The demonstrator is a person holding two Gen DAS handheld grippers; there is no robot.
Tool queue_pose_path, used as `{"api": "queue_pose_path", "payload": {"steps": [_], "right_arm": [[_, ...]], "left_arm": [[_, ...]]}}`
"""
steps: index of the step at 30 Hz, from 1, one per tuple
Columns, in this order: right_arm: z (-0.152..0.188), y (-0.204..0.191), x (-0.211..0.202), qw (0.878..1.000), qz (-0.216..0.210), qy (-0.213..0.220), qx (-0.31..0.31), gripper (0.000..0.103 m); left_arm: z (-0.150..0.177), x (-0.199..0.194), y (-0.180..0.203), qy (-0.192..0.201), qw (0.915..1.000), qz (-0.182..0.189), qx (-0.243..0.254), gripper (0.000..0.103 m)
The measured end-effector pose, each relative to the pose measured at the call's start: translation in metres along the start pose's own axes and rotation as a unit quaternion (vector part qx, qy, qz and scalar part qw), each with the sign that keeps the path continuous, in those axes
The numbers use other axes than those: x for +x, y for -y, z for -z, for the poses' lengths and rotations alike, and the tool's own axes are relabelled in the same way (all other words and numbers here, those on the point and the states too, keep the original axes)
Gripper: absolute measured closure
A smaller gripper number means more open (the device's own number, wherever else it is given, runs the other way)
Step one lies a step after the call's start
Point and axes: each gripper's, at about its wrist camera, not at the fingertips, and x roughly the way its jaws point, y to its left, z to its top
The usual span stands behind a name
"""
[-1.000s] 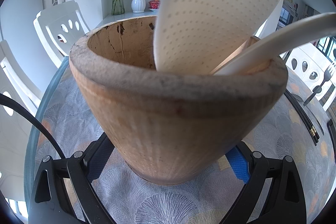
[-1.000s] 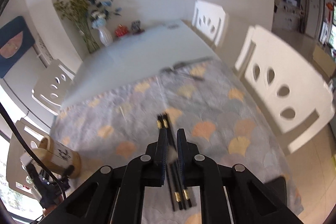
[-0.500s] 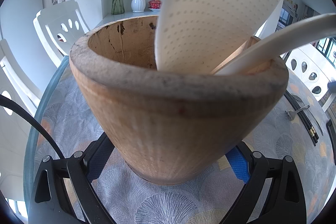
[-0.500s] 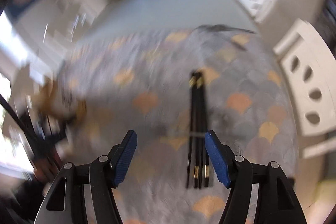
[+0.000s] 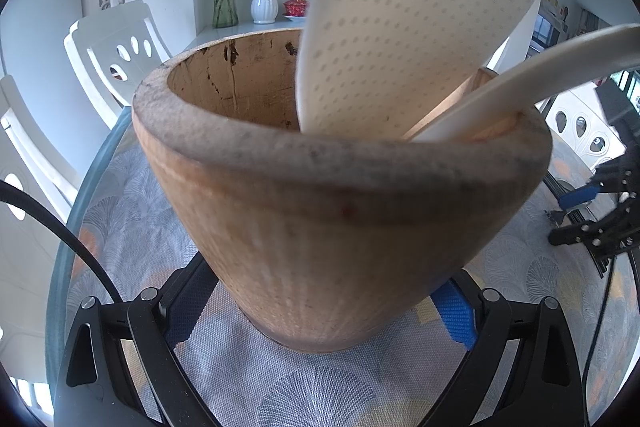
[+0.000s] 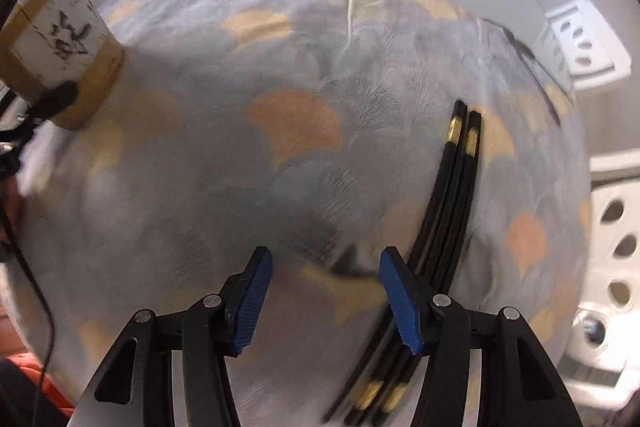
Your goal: Organize utensils
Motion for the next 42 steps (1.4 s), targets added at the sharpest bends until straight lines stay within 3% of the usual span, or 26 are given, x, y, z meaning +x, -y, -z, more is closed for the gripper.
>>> {"api": "queue_pose_path", "payload": {"steps": [3, 4, 5, 8, 14, 21, 26, 28, 30, 32, 33, 40, 42], "right_arm": [[-0.006, 0.008, 0.001, 0.999, -0.028, 0.008, 0.013, 0.068], [-0.008, 0.007, 0.0, 1.0, -0.028, 0.01, 0.007, 0.084], [-0.009, 0.007, -0.002, 0.999, -0.03, 0.014, 0.003, 0.093], [-0.015, 0.012, -0.009, 0.999, -0.038, 0.023, 0.019, 0.1], [-0.02, 0.038, -0.022, 0.994, -0.061, 0.045, 0.074, 0.101], [-0.021, 0.056, -0.069, 0.983, -0.087, 0.099, 0.124, 0.101], [-0.021, 0.045, -0.104, 0.976, -0.096, 0.145, 0.128, 0.101], [-0.024, 0.038, -0.1, 0.982, -0.082, 0.132, 0.108, 0.099], [-0.025, 0.036, -0.081, 0.987, -0.077, 0.096, 0.098, 0.09], [-0.023, 0.039, -0.059, 0.989, -0.084, 0.056, 0.108, 0.066], [-0.021, 0.04, -0.046, 0.988, -0.095, 0.042, 0.113, 0.063], [-0.023, 0.044, -0.007, 0.991, -0.067, 0.024, 0.11, 0.063], [-0.028, 0.038, 0.004, 0.994, -0.049, 0.018, 0.093, 0.075]], "left_arm": [[-0.001, 0.001, -0.002, -0.002, 1.0, 0.0, -0.001, 0.005], [-0.002, 0.001, -0.003, -0.002, 1.0, 0.0, -0.001, 0.005], [-0.002, 0.001, -0.004, -0.003, 1.0, 0.0, -0.001, 0.005], [-0.005, 0.003, -0.005, -0.007, 1.0, 0.001, -0.002, 0.005], [-0.005, 0.003, -0.005, -0.008, 1.0, 0.002, -0.002, 0.005], [-0.004, 0.003, -0.006, -0.01, 0.9999, 0.004, -0.003, 0.005], [-0.005, 0.003, -0.006, -0.011, 0.9999, 0.004, -0.003, 0.005], [-0.005, 0.003, -0.006, -0.01, 0.9999, 0.004, -0.003, 0.005], [-0.004, 0.003, -0.006, -0.01, 0.9999, 0.004, -0.003, 0.005], [-0.004, 0.003, -0.006, -0.01, 0.9999, 0.004, -0.003, 0.005], [-0.004, 0.003, -0.006, -0.01, 0.9999, 0.004, -0.003, 0.005], [-0.004, 0.002, -0.006, -0.011, 0.9999, 0.004, -0.003, 0.005], [-0.004, 0.002, -0.006, -0.011, 0.9999, 0.004, -0.003, 0.005]]}}
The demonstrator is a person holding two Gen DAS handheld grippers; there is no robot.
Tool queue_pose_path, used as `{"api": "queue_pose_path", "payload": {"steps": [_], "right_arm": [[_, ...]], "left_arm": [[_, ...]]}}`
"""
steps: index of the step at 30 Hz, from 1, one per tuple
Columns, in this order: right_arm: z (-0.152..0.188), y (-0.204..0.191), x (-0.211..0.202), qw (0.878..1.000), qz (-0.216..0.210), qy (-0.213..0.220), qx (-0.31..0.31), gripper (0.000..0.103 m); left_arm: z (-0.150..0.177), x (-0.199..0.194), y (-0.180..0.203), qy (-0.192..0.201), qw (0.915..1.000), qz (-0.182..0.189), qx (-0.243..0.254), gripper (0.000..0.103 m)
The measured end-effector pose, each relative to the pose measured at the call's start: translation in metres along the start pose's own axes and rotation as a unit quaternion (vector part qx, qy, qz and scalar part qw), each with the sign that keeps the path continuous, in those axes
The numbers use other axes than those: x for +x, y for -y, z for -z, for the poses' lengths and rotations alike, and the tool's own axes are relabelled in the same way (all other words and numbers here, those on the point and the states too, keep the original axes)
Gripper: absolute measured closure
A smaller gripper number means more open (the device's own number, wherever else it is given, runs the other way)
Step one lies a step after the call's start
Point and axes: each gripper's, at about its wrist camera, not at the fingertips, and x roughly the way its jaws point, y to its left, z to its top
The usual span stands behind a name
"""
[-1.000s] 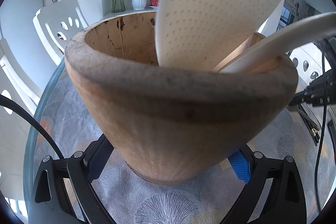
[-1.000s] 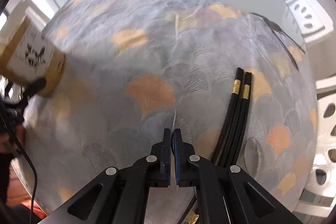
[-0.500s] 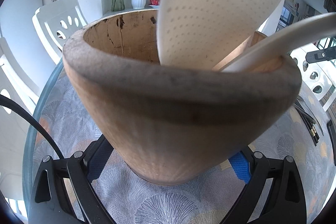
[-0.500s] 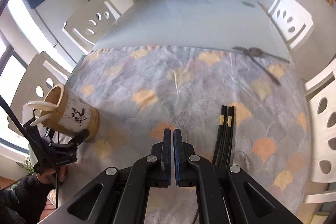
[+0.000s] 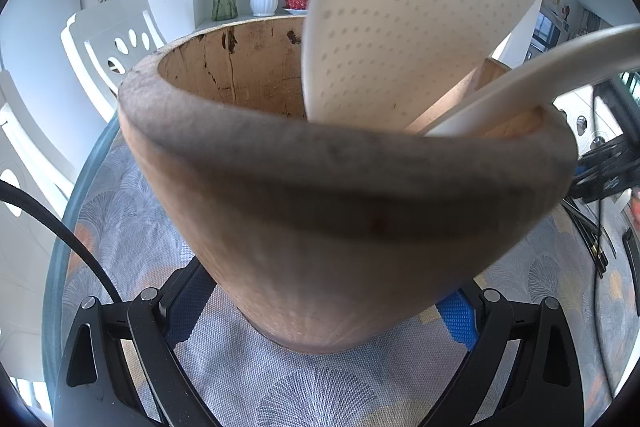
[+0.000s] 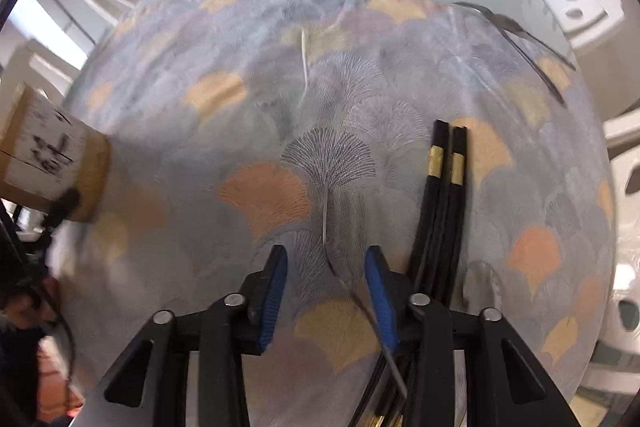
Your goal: Organize utensils
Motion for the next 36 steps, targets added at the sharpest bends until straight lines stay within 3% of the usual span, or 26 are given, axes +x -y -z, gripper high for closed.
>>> {"api": "queue_pose_path", "payload": {"steps": [1, 3, 5, 9, 13, 17, 20, 24, 26, 28, 29, 31, 32, 33, 36], "right_arm": [[-0.001, -0.005, 0.006, 1.0, 0.013, -0.003, -0.013, 0.087], [-0.003, -0.017, 0.006, 0.999, 0.025, 0.019, -0.044, 0.099], [-0.004, -0.027, 0.004, 0.996, 0.041, 0.023, -0.069, 0.1], [0.0, -0.034, -0.03, 0.996, 0.022, 0.057, -0.065, 0.1], [0.009, -0.037, -0.087, 0.992, -0.005, 0.119, -0.035, 0.101], [0.01, -0.046, -0.144, 0.981, -0.034, 0.19, -0.002, 0.101], [0.002, -0.054, -0.165, 0.974, -0.043, 0.221, 0.004, 0.101], [-0.003, -0.062, -0.157, 0.981, -0.06, 0.182, -0.011, 0.099], [-0.004, -0.06, -0.133, 0.99, -0.056, 0.128, -0.007, 0.084], [-0.002, -0.055, -0.108, 0.994, -0.045, 0.098, -0.003, 0.032], [-0.002, -0.053, -0.092, 0.995, -0.036, 0.089, -0.002, 0.026], [-0.003, -0.046, -0.064, 0.997, -0.023, 0.071, 0.0, 0.031], [-0.005, -0.043, -0.051, 0.998, -0.021, 0.056, 0.003, 0.046], [-0.008, -0.039, -0.035, 0.999, -0.024, 0.038, 0.009, 0.051], [-0.017, -0.034, -0.007, 0.999, -0.023, 0.021, 0.016, 0.055]], "left_arm": [[0.0, 0.0, 0.0, 0.0, 1.0, 0.0, 0.0, 0.005], [0.0, 0.0, 0.0, 0.0, 1.0, 0.0, 0.0, 0.005], [0.0, 0.0, 0.0, 0.0, 1.0, 0.0, 0.0, 0.005], [0.0, 0.0, 0.0, 0.0, 1.0, 0.0, 0.0, 0.005], [0.0, 0.0, 0.0, -0.001, 1.0, 0.001, -0.001, 0.005], [0.001, -0.001, 0.0, -0.001, 1.0, 0.002, -0.002, 0.005], [0.002, -0.002, 0.0, -0.003, 1.0, 0.003, -0.002, 0.005], [0.004, -0.002, -0.001, -0.004, 1.0, 0.005, -0.003, 0.005], [0.003, -0.002, -0.001, -0.004, 1.0, 0.005, -0.003, 0.005], [0.003, -0.003, -0.001, -0.004, 1.0, 0.005, -0.003, 0.005], [0.003, -0.002, -0.002, -0.004, 1.0, 0.005, -0.003, 0.005], [0.003, -0.002, -0.001, -0.004, 1.0, 0.005, -0.003, 0.005], [0.003, -0.002, -0.001, -0.004, 1.0, 0.004, -0.002, 0.005], [0.003, -0.002, -0.002, -0.004, 1.0, 0.004, -0.002, 0.005], [0.003, -0.001, -0.002, -0.006, 1.0, 0.004, -0.003, 0.005]]}}
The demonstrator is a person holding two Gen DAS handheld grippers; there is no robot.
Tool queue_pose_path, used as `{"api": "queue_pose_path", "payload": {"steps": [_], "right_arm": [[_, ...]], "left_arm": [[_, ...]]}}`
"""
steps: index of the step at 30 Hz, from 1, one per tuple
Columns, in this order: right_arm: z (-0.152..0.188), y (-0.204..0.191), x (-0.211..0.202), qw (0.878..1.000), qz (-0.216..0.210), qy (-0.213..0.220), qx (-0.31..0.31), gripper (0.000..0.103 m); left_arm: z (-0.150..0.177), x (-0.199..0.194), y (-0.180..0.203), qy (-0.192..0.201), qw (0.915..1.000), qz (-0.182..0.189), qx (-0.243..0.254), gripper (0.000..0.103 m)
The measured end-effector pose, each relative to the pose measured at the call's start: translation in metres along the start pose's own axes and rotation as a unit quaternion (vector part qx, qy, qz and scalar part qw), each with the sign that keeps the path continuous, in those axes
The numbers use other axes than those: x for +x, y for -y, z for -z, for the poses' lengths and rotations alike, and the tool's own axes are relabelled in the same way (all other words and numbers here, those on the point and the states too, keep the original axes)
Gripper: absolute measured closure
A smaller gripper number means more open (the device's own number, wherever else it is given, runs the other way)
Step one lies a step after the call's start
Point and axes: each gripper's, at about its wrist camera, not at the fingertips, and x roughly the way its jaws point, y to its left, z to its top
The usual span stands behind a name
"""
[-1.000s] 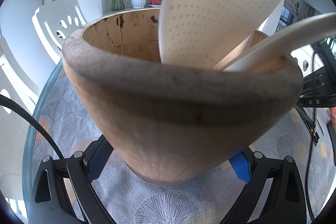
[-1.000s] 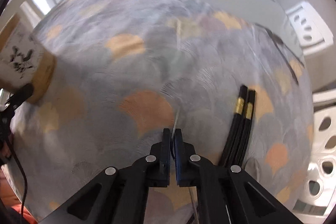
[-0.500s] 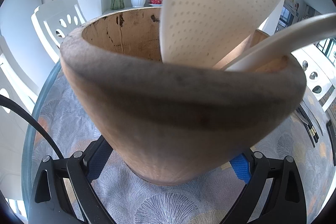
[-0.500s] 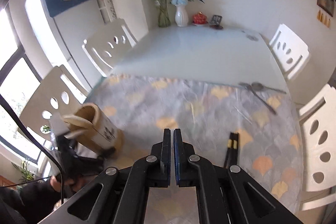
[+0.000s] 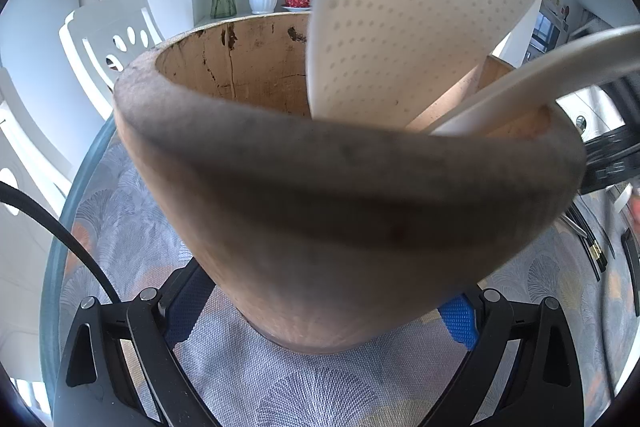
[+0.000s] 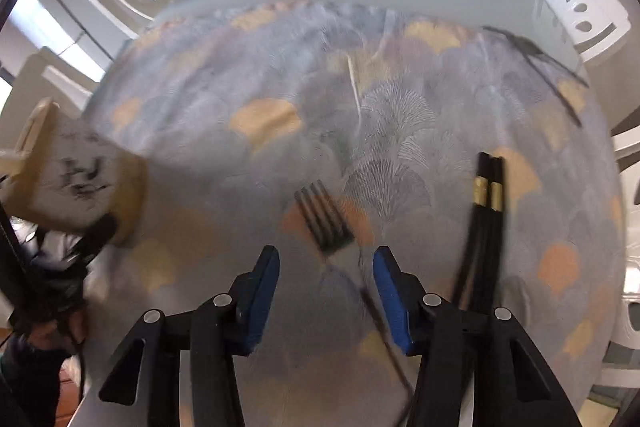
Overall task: Organize utensils
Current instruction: 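Close the right tool on the silver fork and lift it, then carry the silver fork with the right tool over the wooden cup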
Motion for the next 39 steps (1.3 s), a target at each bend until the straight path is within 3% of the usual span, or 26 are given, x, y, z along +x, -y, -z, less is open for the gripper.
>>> {"api": "queue_pose_path", "payload": {"steps": [4, 6, 7, 8, 10, 16, 23, 27, 39], "right_arm": [[-0.01, -0.002, 0.023, 1.0, 0.008, -0.003, -0.021, 0.055], [-0.011, -0.008, 0.026, 0.997, 0.022, 0.019, -0.067, 0.056], [-0.011, -0.01, 0.026, 0.996, 0.022, 0.023, -0.081, 0.061], [-0.012, -0.011, 0.025, 0.996, 0.011, 0.022, -0.09, 0.074], [-0.014, -0.009, 0.023, 0.995, 0.012, 0.018, -0.1, 0.082], [-0.007, -0.004, -0.013, 0.995, -0.008, 0.052, -0.083, 0.082], [0.02, -0.008, -0.096, 0.989, -0.012, 0.138, -0.046, 0.082], [0.029, -0.012, -0.123, 0.985, -0.014, 0.173, -0.02, 0.082], [-0.002, -0.042, -0.187, 0.961, -0.038, 0.275, -0.002, 0.083]], "left_arm": [[0.0, -0.002, 0.0, -0.002, 1.0, -0.001, 0.0, 0.005], [0.001, -0.003, 0.0, -0.003, 1.0, -0.002, 0.0, 0.005], [0.0, -0.002, 0.0, -0.003, 1.0, -0.002, 0.0, 0.005], [0.0, -0.002, 0.001, -0.004, 1.0, -0.002, 0.0, 0.005], [0.0, -0.002, 0.0, -0.004, 1.0, -0.002, 0.0, 0.005], [0.0, -0.002, 0.001, -0.004, 1.0, -0.002, 0.0, 0.005], [0.0, -0.003, 0.001, -0.004, 1.0, -0.002, 0.001, 0.005], [0.0, -0.002, 0.001, -0.005, 1.0, -0.001, 0.0, 0.005], [0.001, -0.004, 0.003, -0.005, 1.0, -0.001, 0.0, 0.005]]}}
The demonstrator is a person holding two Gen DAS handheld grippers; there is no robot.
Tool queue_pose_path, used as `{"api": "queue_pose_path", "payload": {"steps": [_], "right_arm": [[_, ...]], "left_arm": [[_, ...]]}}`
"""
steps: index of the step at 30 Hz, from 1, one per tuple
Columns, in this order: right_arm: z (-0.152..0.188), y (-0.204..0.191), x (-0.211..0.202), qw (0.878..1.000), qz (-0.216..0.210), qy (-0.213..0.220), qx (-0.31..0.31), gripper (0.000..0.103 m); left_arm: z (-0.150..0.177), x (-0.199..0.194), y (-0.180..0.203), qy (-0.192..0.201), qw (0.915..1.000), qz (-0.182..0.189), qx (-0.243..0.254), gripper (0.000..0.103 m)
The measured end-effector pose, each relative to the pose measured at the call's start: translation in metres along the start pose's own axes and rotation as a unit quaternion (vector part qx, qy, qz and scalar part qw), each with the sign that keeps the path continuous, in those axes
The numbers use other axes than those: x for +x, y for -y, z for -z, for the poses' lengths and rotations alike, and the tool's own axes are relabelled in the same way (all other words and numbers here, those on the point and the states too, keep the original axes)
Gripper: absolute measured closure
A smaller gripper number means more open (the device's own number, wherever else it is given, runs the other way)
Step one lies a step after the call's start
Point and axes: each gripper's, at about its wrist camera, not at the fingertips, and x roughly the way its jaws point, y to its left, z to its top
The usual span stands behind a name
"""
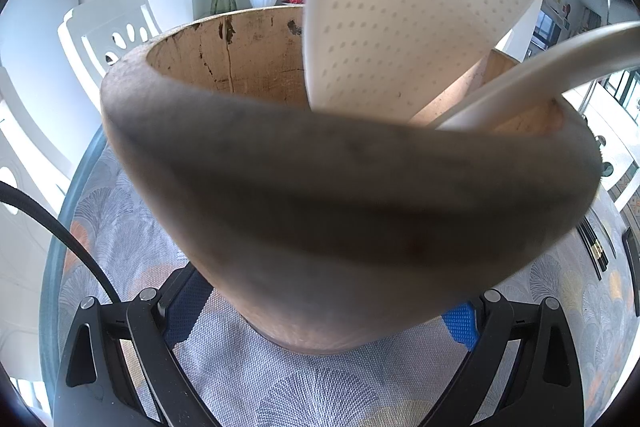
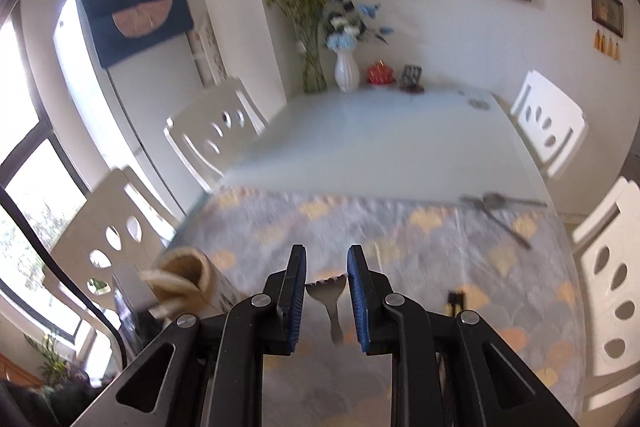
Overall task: Organize utensils
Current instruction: 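Carry the silver fork with the right tool over the wooden cup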
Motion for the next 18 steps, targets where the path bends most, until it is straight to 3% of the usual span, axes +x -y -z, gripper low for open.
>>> {"api": "queue_pose_path", "payload": {"steps": [12, 18], "right_arm": [[-0.068, -0.079, -0.033, 0.993, -0.067, 0.084, -0.056, 0.083], [-0.079, -0.113, -0.019, 0.988, -0.103, 0.087, -0.07, 0.083]], "left_arm": [[0.0, 0.0, 0.0, 0.0, 1.0, 0.0, 0.0, 0.005], [0.0, 0.0, -0.001, 0.0, 1.0, 0.0, 0.0, 0.005]]}}
